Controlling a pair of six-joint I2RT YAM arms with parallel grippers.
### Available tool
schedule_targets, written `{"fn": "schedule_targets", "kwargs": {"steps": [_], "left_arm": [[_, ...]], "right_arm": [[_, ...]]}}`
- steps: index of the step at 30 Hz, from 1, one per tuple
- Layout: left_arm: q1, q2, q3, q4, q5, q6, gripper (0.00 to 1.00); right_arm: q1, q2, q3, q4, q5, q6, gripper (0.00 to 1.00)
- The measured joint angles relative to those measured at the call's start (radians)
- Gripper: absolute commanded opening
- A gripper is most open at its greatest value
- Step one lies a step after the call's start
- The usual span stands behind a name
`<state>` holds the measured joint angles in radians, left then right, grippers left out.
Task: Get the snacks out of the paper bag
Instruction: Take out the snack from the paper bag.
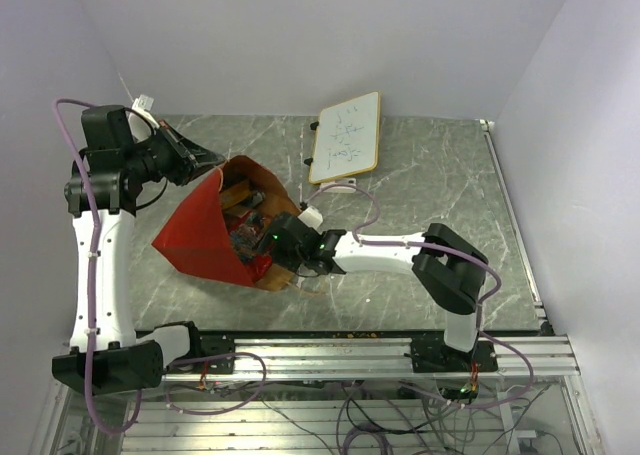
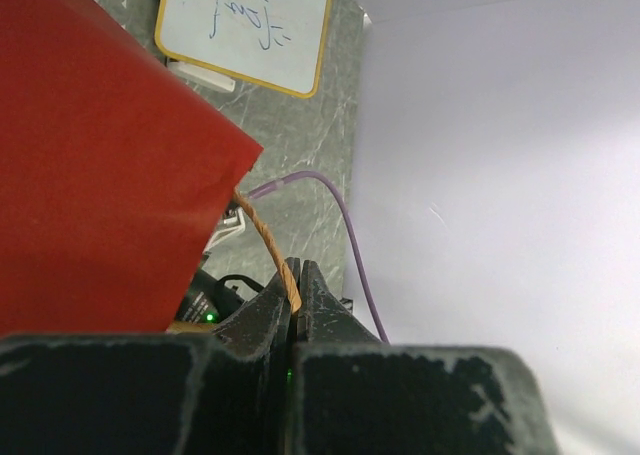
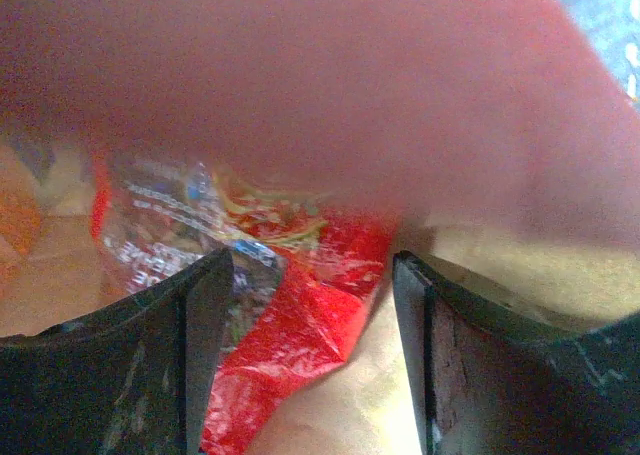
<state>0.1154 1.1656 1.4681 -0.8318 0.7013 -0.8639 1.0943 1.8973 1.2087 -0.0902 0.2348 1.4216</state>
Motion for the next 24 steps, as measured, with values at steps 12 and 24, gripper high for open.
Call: {"fn": "schedule_targets", "kwargs": {"steps": [12,24], "left_arm": [[0.0,-0.003,0.063,-0.154,-0.043,0.113,0.07],[0.0,-0.021,0.128,-0.3,-0.176,0.231,0.07]], "right_arm": [[0.0,0.055,0.123,0.004,0.071,-0.077,0.0],[-0.001,0.046,0.305,-0.036,0.065,-0.364,0.0]]}}
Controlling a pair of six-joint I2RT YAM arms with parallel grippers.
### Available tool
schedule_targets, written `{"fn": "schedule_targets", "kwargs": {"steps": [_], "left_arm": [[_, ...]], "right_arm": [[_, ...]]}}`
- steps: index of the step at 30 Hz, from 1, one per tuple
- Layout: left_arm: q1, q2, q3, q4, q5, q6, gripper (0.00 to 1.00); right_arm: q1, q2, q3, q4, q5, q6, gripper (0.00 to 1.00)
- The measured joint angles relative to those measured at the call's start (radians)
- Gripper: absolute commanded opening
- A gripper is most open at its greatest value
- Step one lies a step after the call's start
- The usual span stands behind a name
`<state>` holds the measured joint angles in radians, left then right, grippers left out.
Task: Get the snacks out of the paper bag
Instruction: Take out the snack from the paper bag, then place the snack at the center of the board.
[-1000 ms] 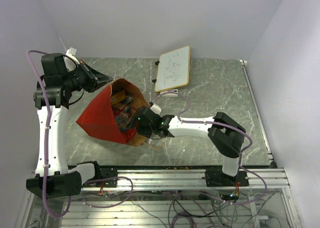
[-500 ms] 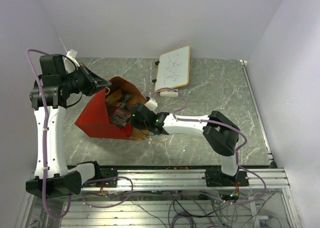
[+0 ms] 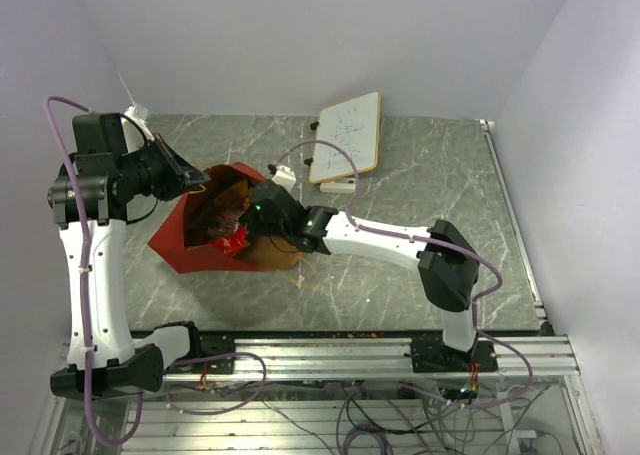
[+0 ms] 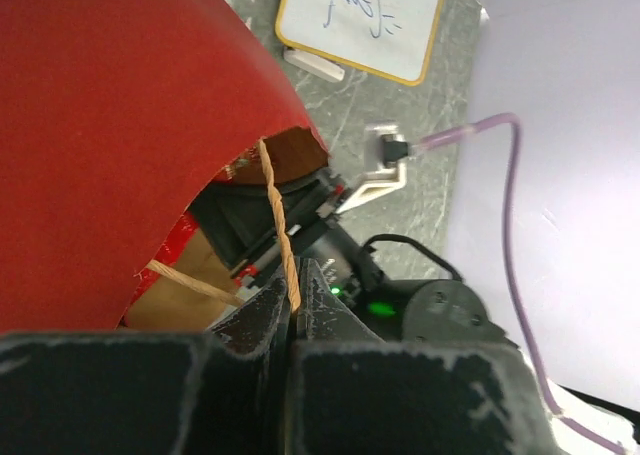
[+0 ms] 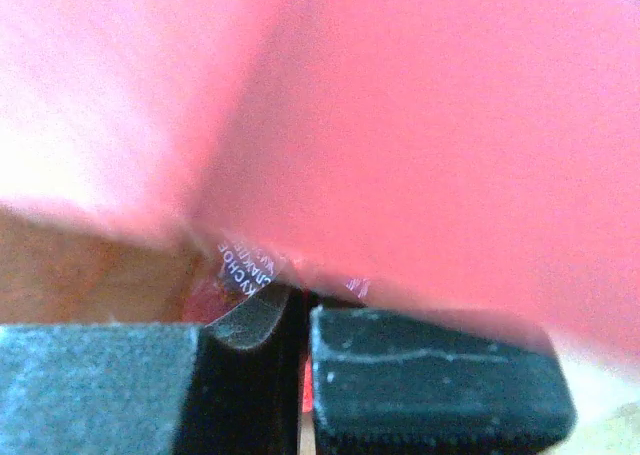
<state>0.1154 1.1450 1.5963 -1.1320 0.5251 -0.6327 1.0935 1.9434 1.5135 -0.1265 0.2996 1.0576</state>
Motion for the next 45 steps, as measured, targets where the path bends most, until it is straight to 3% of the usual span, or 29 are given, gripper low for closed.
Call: {"fn": "schedule_targets", "kwargs": {"steps": [7,21,30,37,45], "left_arm": [[0.0,0.009,0.064,-0.048,-0.061,0.051,0.07],[0.0,0.061,0.08,-0.039,-0.072,0.043,0.07],[0.0,0.07,0.09,-0.021,-0.073,0.025,0.07],[0.0,0.056,0.051,-0.015,-0.076,0.024,0.07],[0.0,0.071,0.052,-0.012,-0.081,0.027,0.07]], "right_arm": [[-0.016,-0.039,0.106,-0.065,-0.024,-0.08,0.0],[-0.073,-0.075,0.281,-0.171,-0.138,-0.091,0.0],[-0.075,-0.164,0.278,-0.232,-0.224,-0.161,0.0],[-0.076,-0.409,0.237,-0.352,-0.163,-0.253,0.0],[-0.079,-0.795,0.095,-0.568,0.106,-0.29,0.0]]}}
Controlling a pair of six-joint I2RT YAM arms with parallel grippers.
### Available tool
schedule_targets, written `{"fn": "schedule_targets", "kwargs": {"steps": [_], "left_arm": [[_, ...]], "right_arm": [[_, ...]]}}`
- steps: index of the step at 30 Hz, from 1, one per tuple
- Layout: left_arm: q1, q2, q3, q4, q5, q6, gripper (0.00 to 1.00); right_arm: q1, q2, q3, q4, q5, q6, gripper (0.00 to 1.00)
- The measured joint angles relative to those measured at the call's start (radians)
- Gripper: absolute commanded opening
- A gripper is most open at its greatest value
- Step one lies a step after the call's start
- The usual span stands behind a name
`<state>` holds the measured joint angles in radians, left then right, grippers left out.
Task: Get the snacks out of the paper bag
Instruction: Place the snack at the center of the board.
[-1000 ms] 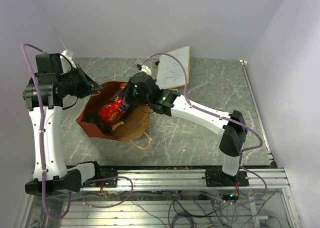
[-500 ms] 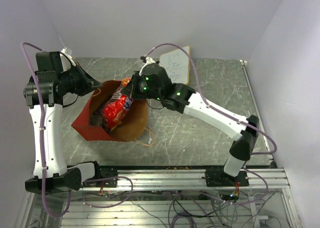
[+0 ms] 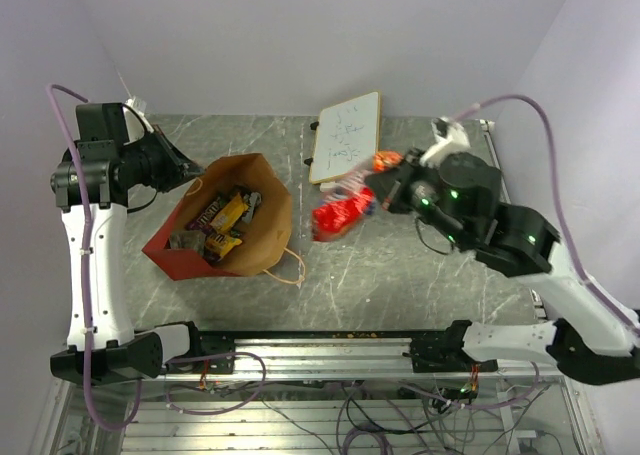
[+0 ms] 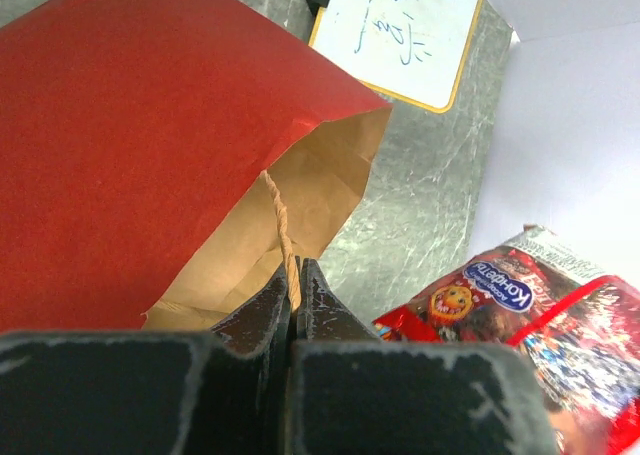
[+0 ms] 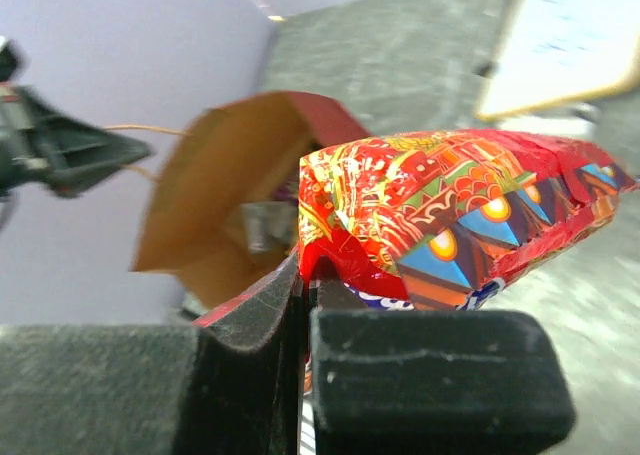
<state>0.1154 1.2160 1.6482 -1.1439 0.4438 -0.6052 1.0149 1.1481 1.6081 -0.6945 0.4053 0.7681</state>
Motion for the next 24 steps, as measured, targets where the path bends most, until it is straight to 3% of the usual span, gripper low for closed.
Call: {"fn": "schedule_targets", "kwargs": {"steps": [7,13,19,24], "left_arm": [[0.0,0.023,0.007,0.012,0.005,0.0,0.07],[0.0,0.023,0.008,0.018,0.005,-0.001,0.07],[0.0,0.023,0.008,0.018,0.008,0.0,0.07],[0.0,0.023,0.008,0.018,0.018,0.0,0.07]], "right_arm": [[-0.006,-0.228,-0.245,-0.391,0.276,0.221,0.0],[-0.006,-0.293,-0.475,-0.671,0.318,0.518,0.0],[-0.006,-0.222,-0.528,-0.705,0.343,0.67,0.0],[-0.107,0.003,-0.505,-0.592,0.348,0.614,0.0]]}}
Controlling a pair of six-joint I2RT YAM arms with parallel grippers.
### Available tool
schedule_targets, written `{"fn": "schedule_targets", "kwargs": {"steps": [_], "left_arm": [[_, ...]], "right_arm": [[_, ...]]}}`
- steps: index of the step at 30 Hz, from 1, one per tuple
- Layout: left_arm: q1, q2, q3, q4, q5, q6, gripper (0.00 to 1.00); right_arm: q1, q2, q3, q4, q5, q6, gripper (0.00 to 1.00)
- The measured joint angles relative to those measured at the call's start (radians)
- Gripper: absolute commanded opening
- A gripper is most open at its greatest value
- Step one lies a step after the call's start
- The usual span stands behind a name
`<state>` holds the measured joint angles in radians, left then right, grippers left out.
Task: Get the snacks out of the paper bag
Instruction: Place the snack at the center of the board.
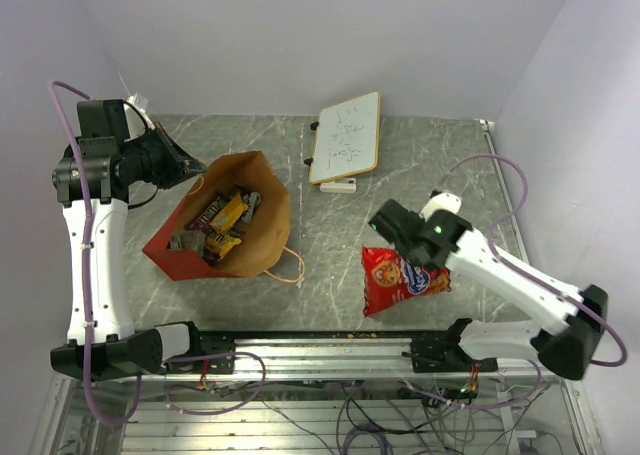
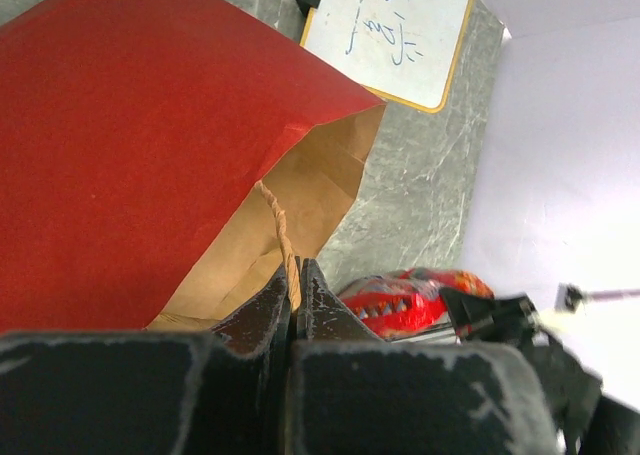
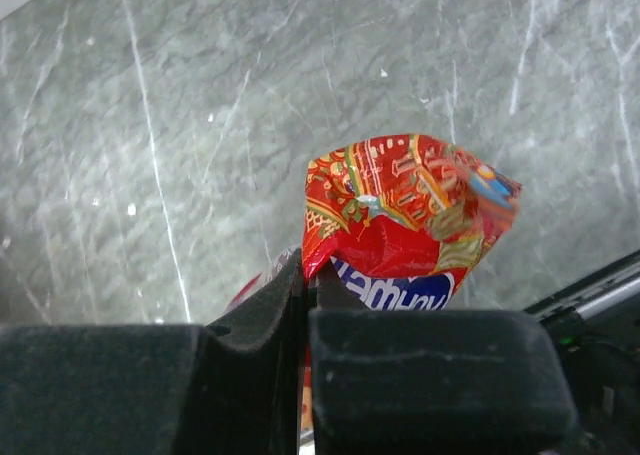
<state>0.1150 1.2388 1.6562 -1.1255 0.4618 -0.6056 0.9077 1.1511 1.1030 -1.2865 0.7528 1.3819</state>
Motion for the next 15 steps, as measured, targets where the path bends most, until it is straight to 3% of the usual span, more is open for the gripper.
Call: {"fn": "schedule_targets", "kwargs": {"steps": [4,9,15], "left_arm": [[-0.014,-0.001,0.0,0.001,0.019,0.005,0.07],[-0.053,-0.018,-0.003,0.014,0.065,0.019,0.07],[-0.066,-0.119,-0.087,0.028,0.128,0.026,0.07]], "right_arm": [[-0.217,0.136,0.008,0.193,-0.117,-0.135,0.0],[-0.424,0.279,0.056,0.421,-0.272,-0.278,0.3],[-0.483,0.41,0.151,0.579,-0.415,-0.386,0.54]]}}
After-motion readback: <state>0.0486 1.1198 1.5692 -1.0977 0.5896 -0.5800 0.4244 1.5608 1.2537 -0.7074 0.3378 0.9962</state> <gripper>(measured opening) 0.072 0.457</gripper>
